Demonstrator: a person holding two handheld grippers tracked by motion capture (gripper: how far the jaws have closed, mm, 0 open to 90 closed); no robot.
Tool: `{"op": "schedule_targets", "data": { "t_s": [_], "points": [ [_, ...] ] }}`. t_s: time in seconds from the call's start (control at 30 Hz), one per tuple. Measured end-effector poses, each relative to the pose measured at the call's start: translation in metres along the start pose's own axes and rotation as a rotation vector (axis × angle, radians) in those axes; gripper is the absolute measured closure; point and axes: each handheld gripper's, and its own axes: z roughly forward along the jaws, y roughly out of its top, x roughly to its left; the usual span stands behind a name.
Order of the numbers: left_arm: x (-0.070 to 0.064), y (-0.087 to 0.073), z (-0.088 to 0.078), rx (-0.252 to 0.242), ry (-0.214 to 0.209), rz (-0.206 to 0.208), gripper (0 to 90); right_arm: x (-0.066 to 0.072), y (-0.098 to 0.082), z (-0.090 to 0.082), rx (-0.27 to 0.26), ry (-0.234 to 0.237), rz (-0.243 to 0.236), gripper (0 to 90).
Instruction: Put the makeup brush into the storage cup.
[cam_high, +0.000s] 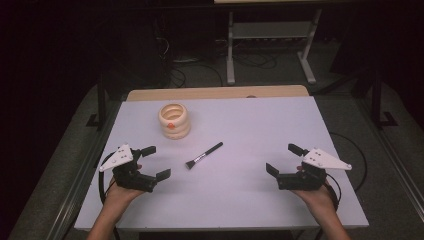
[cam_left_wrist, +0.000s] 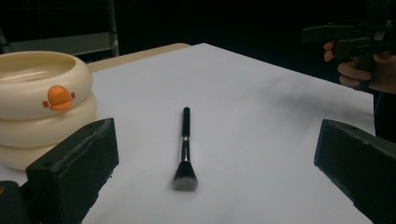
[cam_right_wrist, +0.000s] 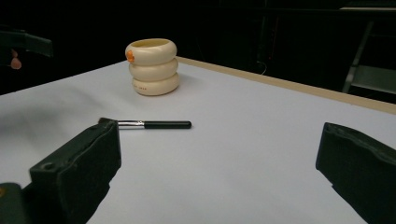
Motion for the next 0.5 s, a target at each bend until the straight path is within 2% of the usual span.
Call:
{"op": "schedule_targets", "data": {
  "t_s": [0.07,0.27,0.4,0.5],
  "points": [
    [0.001,0.002,0.001,-0.005,-0.003,0.006,0.0,0.001,-0.001,0.000,0.004,0.002,-0.018,0.0],
    [0.002,0.008,0.005,-0.019,-0.005,0.009,0.0,0.001,-0.001,0.001,-0.003,0.008,-0.007,0.0],
    [0.003,0.010,0.008,-0.014,-0.008,0.010,0.0,0.001,-0.001,0.002,-0.006,0.010,-0.027,0.0],
    [0.004,0.011,0.010,-0.025,-0.015,0.004,0.0,0.002,-0.001,0.001,-0.002,0.010,-0.011,0.0]
  ]
}}
